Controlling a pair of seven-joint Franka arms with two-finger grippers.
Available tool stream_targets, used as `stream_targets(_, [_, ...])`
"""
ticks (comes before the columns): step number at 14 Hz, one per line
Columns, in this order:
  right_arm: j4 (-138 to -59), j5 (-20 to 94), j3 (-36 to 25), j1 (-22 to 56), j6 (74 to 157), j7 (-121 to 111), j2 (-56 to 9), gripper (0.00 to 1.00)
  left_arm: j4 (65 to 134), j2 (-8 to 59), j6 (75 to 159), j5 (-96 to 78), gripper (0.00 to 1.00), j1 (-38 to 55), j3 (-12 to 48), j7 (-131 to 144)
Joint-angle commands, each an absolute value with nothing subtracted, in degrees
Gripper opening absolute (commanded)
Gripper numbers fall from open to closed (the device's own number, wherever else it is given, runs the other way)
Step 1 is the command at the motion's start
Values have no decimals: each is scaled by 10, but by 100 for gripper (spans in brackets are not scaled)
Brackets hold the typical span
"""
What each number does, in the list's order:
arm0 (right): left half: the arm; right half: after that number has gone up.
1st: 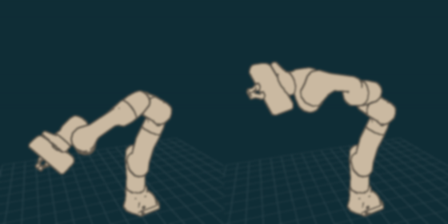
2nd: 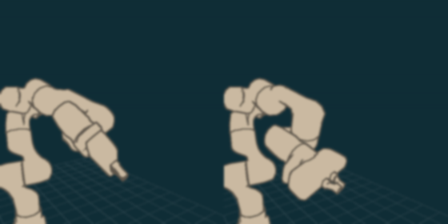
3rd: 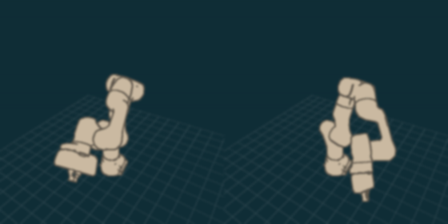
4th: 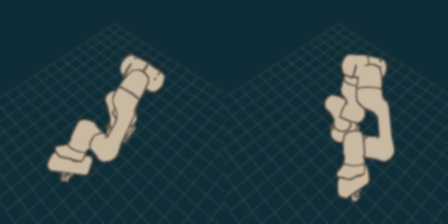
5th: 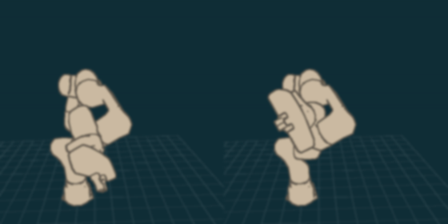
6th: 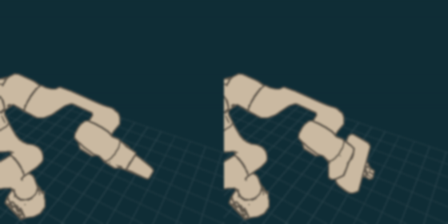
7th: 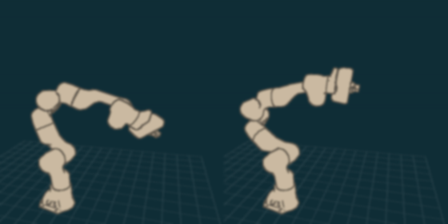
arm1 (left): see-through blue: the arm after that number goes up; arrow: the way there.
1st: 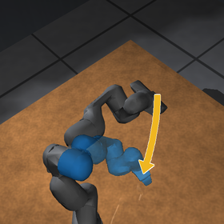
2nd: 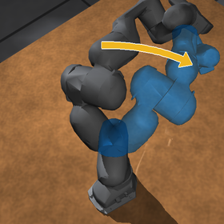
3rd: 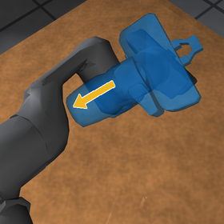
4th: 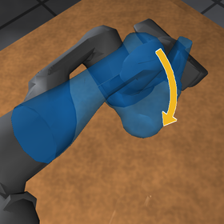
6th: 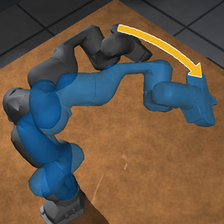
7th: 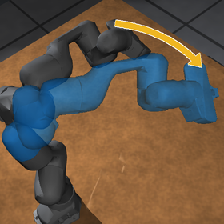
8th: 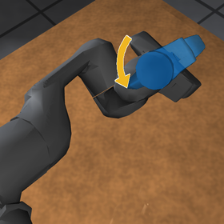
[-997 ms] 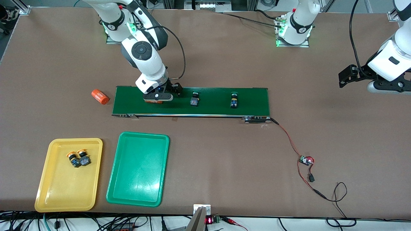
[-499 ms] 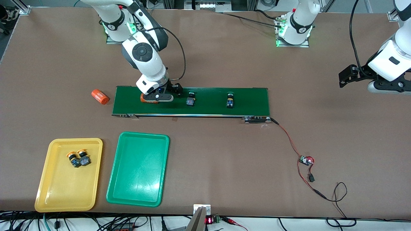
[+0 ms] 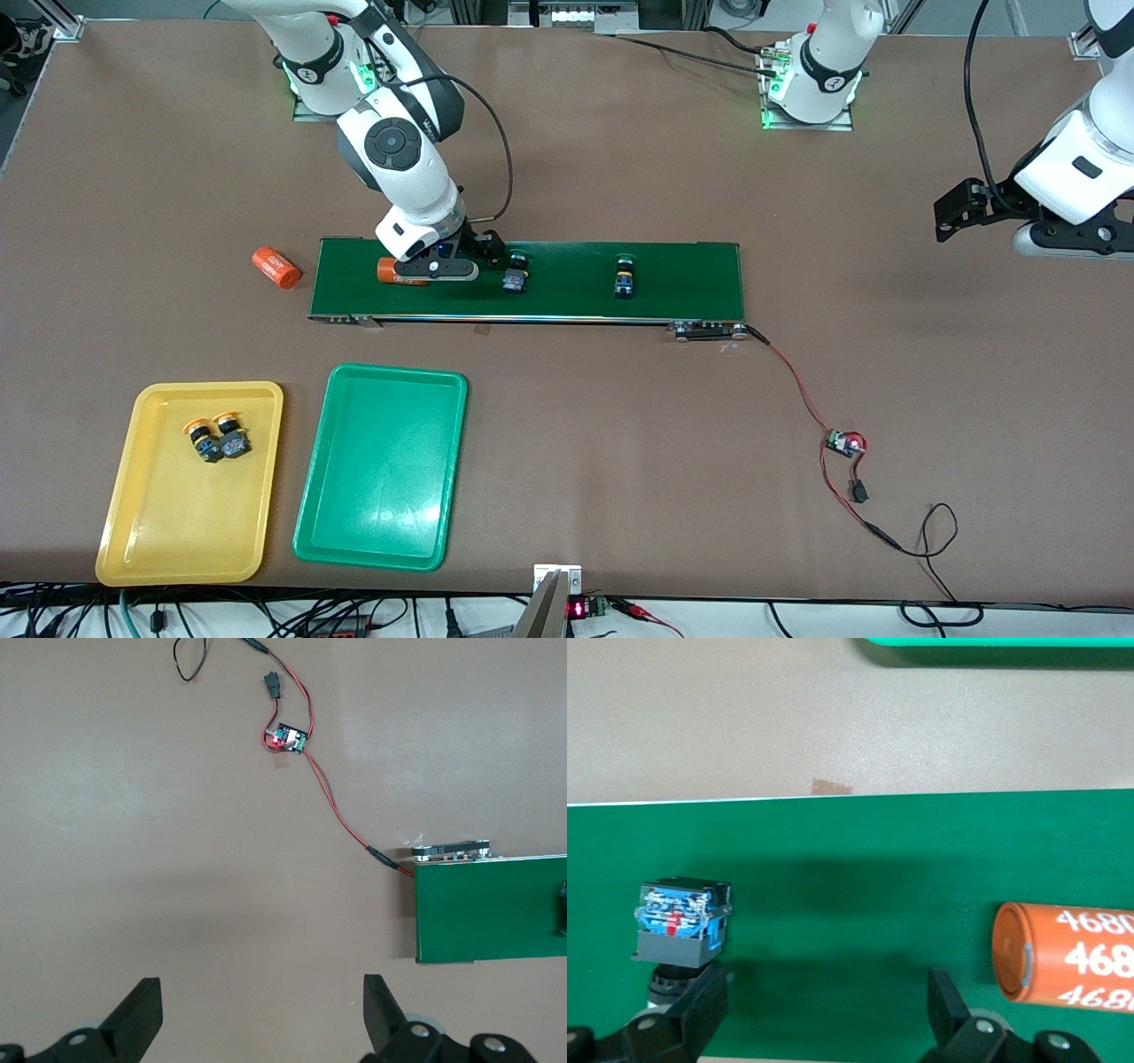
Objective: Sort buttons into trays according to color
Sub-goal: 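Lower the right gripper onto a blue button on the belt, then close the right gripper on the blue button and lift it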
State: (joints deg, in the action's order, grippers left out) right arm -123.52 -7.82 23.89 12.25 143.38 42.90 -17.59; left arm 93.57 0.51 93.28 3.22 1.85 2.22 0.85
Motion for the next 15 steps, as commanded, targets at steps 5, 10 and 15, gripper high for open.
stream_targets(5, [-1225,-87,240,123,1437,442,-188,100,925,5,913,33,100,18,24,3])
stream_targets(10, [-1225,-87,240,123,1437,443,-190,100,919,6,914,33,100,20,23,1])
stream_targets(15, [-1224,-87,240,123,1437,442,-193,100,919,6,913,33,100,21,24,4])
